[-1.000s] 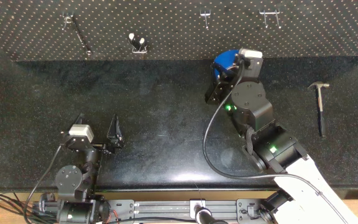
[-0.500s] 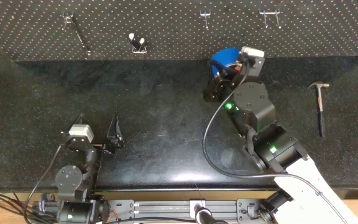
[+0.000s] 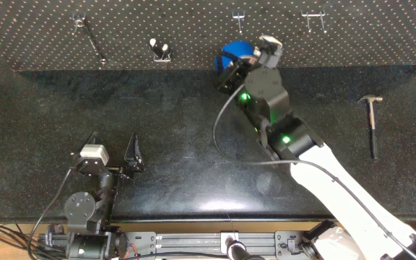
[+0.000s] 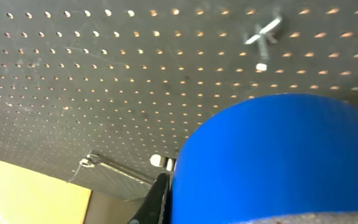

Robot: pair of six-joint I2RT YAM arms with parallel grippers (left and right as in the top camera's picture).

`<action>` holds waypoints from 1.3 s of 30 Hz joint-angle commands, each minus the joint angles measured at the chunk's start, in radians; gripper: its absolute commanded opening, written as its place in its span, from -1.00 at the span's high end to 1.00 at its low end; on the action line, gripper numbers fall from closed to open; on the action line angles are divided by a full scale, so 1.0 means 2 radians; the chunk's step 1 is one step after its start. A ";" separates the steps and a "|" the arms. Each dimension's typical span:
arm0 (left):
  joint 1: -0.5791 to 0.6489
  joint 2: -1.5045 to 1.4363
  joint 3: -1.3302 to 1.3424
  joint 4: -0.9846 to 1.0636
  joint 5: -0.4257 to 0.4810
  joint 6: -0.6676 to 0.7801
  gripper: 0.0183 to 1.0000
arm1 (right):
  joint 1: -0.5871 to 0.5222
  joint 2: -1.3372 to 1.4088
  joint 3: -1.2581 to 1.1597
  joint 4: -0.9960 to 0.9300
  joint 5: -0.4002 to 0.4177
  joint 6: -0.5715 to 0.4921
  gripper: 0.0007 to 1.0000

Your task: Place Tools Onto Pegboard

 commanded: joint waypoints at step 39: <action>0.002 -0.005 -0.001 -0.003 0.009 -0.001 -0.99 | -0.036 0.108 0.123 -0.009 0.012 -0.055 0.85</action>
